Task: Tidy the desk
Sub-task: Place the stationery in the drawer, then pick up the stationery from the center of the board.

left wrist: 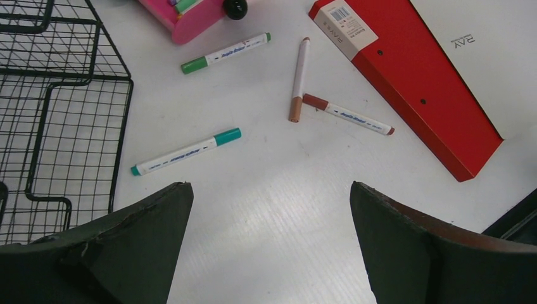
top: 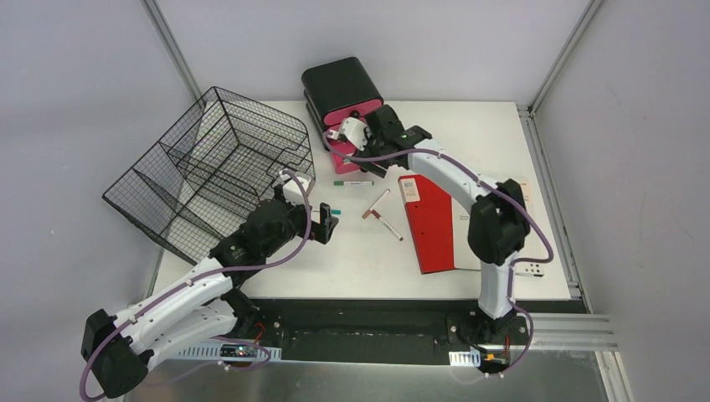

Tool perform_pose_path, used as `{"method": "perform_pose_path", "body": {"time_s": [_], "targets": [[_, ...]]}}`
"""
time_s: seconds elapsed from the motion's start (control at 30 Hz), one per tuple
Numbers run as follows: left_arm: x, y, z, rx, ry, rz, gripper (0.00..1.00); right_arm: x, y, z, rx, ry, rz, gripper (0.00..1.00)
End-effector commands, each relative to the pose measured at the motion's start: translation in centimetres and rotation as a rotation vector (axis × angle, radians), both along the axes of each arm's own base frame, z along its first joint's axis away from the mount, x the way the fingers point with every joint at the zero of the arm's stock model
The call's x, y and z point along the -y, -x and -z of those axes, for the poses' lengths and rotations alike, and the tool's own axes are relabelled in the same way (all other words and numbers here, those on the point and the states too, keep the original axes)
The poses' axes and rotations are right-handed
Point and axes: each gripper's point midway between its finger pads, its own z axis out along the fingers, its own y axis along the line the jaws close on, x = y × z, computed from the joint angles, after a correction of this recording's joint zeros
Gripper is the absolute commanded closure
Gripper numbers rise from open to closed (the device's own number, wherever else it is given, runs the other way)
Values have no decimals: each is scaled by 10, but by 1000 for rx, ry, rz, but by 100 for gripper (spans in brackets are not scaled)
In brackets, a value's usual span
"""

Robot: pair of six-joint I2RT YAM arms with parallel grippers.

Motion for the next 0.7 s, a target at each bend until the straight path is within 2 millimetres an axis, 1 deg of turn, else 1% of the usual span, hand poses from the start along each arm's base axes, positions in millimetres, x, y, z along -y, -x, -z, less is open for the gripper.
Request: {"method": "perform_pose_path", "body": {"time_s": [0.0,0.17,0.2,0.27,0.37,0.43,0.5,0.67], "targets": [[20,-3,-17,30,68,66,1,7,48,-15,-172,-176,36,27],[39,-3,-12,-1,77,141,1,19,95,-20,-367,-293,20,27],[45,0,-12,-13,83,173,1,22,104,-22,-403,-318,12,27],[54,2,-6,-46,81,218,1,27,119,-25,-462,-373,1,26],[69,1,-4,-68,90,271,1,35,138,-35,-534,-476,-36,26],[78,-1,-1,-90,90,296,1,41,146,-45,-568,-568,-66,26],[87,-3,6,-115,85,321,1,49,148,-55,-577,-655,-84,25],[109,-15,16,-155,93,360,1,76,136,-66,-560,-754,-42,25]]}}
